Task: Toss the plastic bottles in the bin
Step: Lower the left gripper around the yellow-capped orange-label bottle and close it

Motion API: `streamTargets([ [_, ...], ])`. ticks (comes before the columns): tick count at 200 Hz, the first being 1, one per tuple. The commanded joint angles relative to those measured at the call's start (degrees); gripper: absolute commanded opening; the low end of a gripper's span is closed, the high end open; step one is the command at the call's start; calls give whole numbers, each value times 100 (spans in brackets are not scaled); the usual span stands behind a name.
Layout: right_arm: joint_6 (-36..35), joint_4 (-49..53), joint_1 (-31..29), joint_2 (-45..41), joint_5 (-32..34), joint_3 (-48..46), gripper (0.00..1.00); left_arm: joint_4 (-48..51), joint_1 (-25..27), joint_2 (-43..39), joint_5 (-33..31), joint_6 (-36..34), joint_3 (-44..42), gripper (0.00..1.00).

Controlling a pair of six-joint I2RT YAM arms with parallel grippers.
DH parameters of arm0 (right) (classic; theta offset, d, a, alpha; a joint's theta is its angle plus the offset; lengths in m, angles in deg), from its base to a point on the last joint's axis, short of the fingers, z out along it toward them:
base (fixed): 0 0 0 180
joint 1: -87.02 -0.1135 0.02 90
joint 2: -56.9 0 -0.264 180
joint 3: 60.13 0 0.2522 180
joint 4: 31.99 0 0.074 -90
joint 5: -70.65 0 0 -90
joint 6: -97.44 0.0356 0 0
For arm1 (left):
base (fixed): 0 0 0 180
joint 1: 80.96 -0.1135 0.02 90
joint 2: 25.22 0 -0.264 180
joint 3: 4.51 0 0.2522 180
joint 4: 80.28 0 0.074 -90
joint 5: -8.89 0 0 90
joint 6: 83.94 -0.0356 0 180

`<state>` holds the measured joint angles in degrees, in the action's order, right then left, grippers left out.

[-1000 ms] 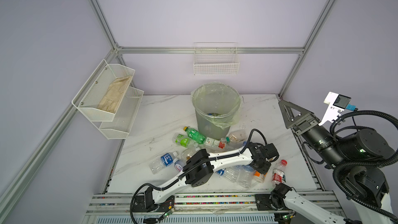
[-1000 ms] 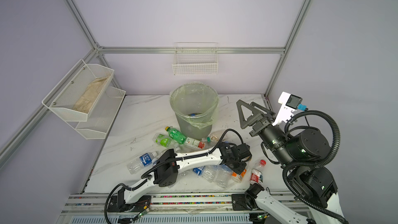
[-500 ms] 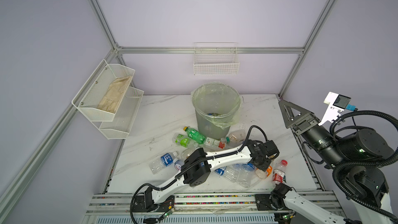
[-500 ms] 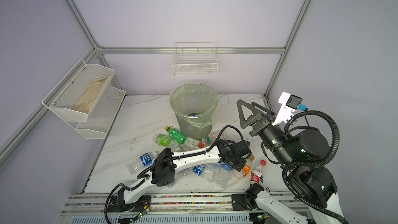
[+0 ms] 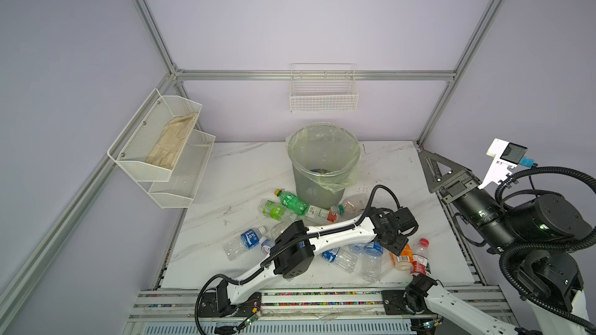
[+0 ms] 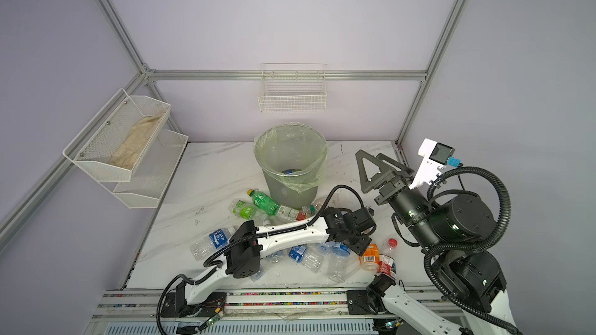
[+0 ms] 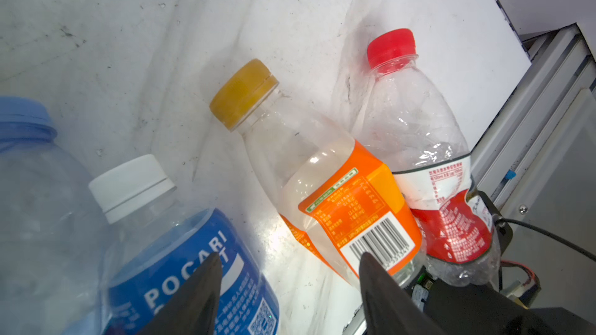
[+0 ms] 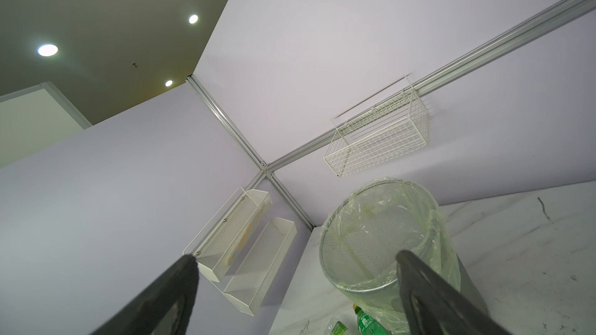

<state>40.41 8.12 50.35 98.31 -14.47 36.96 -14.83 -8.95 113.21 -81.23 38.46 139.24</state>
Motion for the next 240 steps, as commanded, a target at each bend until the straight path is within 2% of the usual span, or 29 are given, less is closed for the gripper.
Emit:
streamTargets([
  [1, 17, 46, 11, -20, 40, -10, 97, -106, -6, -50, 125, 43, 352, 66],
  [42, -10, 118, 10, -28, 87, 8, 97, -110, -19, 225, 231, 101, 710, 67],
  [83, 68, 333, 10, -63, 462, -36, 97, -249, -77, 390, 406, 261, 864, 69],
  [240, 139, 357, 10, -149, 518, -142, 97, -360, -102, 1035, 575, 469, 1127, 76],
])
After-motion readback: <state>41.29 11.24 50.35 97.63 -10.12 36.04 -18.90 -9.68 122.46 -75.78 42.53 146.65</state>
